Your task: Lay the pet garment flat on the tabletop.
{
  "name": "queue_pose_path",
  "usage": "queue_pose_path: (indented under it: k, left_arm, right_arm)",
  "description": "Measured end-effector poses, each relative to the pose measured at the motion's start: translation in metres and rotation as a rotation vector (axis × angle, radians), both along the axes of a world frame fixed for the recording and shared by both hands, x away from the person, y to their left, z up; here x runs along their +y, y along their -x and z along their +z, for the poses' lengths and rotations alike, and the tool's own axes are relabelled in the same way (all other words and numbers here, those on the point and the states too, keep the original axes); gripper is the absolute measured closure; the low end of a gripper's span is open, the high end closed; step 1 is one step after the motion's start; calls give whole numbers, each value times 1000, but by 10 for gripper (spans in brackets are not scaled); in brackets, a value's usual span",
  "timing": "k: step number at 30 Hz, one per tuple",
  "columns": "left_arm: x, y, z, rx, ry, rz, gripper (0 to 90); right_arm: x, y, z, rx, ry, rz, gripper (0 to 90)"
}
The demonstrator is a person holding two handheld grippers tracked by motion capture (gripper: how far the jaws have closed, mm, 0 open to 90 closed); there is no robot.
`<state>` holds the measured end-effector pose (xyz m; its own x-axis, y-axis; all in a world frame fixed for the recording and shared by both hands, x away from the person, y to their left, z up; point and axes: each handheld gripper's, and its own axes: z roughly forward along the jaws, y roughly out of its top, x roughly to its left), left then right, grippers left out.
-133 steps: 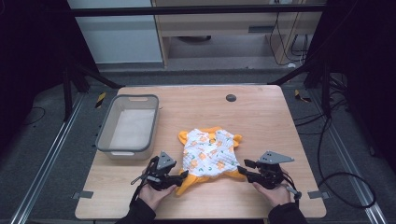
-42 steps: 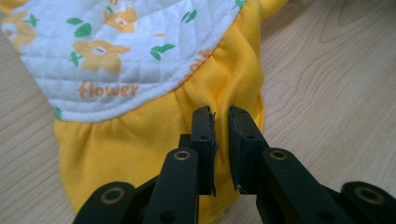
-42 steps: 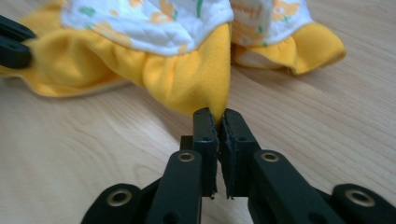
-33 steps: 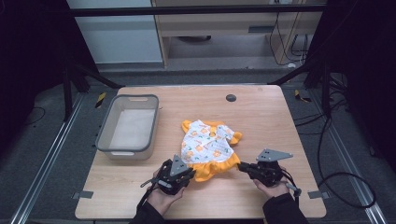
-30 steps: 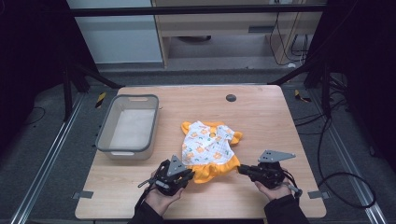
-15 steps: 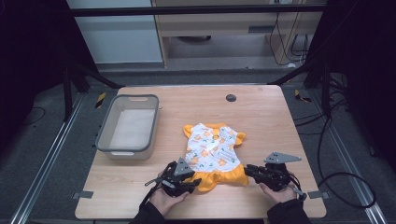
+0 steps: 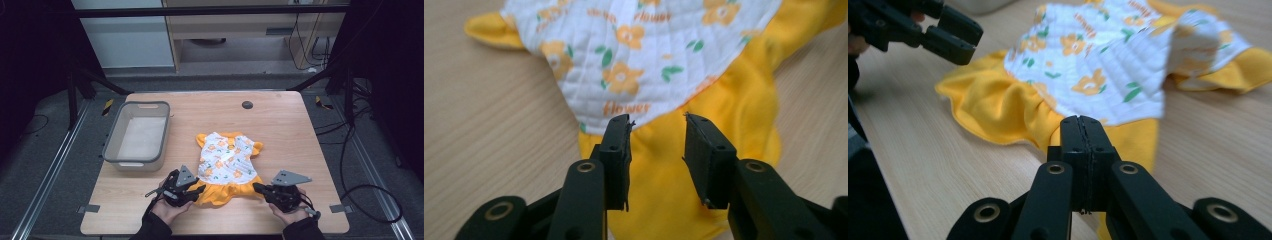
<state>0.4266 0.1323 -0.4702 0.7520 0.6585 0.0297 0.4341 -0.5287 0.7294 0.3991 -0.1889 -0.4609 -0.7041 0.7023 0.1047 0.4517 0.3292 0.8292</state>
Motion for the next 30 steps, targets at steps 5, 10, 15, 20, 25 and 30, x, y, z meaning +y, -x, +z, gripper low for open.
queue_pose_path:
  k: [5,10,15,20,25,30]
  left_arm:
    - [-2,-9,-19,17,-75,7,650]
    - [-3,-10,-22,19,-79,7,637]
    - [-3,-11,-22,14,-79,8,628]
    - [-2,-12,-23,7,-82,10,618]
    - [-2,-13,-23,3,-75,17,610]
    - [-2,-11,-24,-7,-78,22,611]
  right_arm:
    - [22,-17,-17,9,94,-11,900]
    - [27,-31,-23,10,123,-37,900]
    - [32,-52,-32,19,147,-77,900]
    - [36,-64,-38,30,161,-87,900]
    - [32,-66,-37,43,148,-89,886]
    - [25,-55,-24,0,113,-85,898]
